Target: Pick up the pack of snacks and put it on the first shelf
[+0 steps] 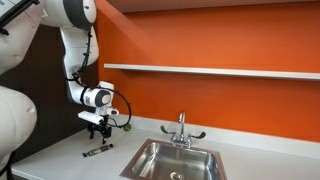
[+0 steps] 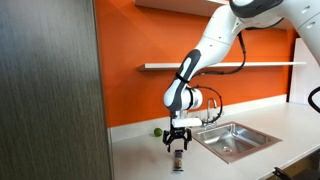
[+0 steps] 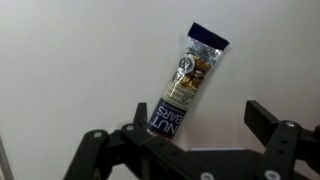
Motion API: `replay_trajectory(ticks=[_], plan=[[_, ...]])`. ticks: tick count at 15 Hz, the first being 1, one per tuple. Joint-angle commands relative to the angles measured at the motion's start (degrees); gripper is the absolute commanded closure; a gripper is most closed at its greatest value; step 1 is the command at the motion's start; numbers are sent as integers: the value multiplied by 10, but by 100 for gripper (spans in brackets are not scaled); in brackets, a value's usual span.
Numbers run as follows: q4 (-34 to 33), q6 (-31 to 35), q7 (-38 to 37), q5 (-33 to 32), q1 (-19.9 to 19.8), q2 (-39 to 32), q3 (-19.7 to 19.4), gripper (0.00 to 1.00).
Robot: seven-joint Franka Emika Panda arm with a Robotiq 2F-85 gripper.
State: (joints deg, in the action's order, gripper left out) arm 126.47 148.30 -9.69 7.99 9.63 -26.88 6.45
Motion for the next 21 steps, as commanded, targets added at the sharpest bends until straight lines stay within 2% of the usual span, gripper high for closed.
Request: replay_trajectory(ticks=[1,5,21], plan=[[-40,-14,-58,8,19,-35,-4,0],[-41,-10,-110,16,30,-47,-10,0],[-23,23,-241,50,48,-57,-42,0]])
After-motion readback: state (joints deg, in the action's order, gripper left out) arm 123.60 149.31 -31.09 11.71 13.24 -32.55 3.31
